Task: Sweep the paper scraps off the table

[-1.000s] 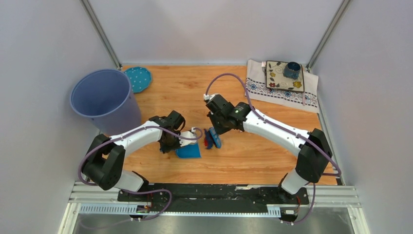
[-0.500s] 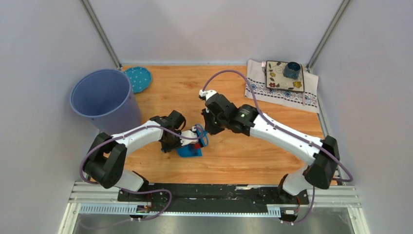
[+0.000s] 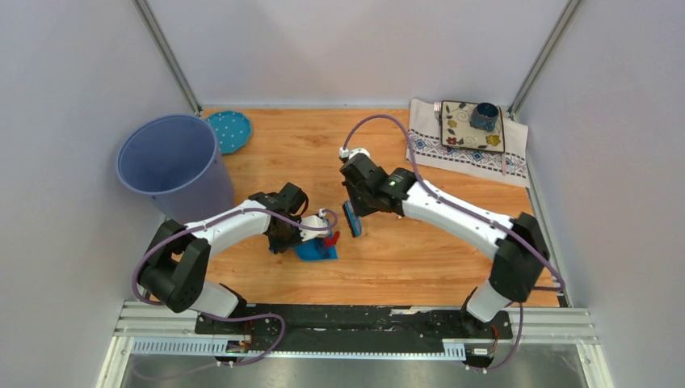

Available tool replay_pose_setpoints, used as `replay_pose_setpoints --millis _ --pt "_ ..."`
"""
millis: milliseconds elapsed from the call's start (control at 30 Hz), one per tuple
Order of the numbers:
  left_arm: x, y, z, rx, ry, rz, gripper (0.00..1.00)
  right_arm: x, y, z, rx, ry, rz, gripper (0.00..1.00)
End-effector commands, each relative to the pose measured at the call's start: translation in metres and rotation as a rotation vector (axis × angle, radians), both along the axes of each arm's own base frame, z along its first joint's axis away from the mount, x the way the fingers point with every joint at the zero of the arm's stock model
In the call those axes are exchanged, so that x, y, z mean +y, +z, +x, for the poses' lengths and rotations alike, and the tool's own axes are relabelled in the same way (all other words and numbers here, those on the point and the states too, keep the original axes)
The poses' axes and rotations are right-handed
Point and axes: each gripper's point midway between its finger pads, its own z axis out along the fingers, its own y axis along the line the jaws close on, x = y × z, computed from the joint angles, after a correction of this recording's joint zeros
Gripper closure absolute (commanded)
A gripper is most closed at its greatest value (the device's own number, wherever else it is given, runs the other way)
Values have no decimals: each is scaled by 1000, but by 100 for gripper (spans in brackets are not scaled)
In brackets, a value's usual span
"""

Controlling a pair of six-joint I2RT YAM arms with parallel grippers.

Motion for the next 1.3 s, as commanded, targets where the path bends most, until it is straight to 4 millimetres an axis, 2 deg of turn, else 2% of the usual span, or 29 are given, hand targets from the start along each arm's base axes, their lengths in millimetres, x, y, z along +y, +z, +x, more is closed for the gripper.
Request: replay_pose_setpoints --millis 0,67,100,200,367,433,533,567,633,767,833,967,1000,1067,1133,1167,1200,1233,1267 --pt "-6 1 -10 42 4 -36 100 30 -26 -15 119 71 -12 100" --pt "-7 2 -11 44 4 -44 100 45 -22 -19 110 103 -5 100" --pt "-7 2 -11 41 5 -46 100 54 -21 -27 116 134 3 100" --pt "-9 3 -10 42 9 -52 100 71 1 -34 86 168 56 100" --pt "-16 8 -9 48 11 -86 100 83 39 -45 48 205 179 100" --pt "-21 11 -9 49 9 -116 100 79 48 -46 30 203 200 100" --pt "-30 21 -6 61 31 -187 100 55 54 -37 -32 140 127 100" --pt "-31 28 -1 57 54 -221 100 43 59 -37 -49 124 101 100" --pt "-38 37 -4 96 73 -297 100 24 71 -28 -119 73 55 100" --pt "-47 61 2 108 95 -410 100 -12 121 -18 -274 -13 55 100" --pt "-51 70 2 103 102 -440 100 -23 144 -16 -328 -22 70 100" --pt "-58 94 12 63 113 -485 100 -45 180 -16 -398 -53 119 100" --pt "-57 99 13 57 130 -485 100 -56 191 -16 -424 -78 134 100" --pt "-54 118 28 -8 155 -482 100 -71 198 -17 -451 -111 131 100" --pt "-49 134 34 -27 196 -484 100 -90 206 -20 -472 -141 150 100" --pt "-45 152 46 -68 215 -510 100 -96 206 -21 -475 -157 152 100" --pt "-43 160 45 -62 226 -524 100 -103 200 -22 -469 -170 140 100" --pt "-40 170 50 -82 237 -533 100 -112 203 -25 -478 -183 152 100" --pt "-33 187 62 -133 259 -548 100 -116 202 -27 -477 -189 156 100"
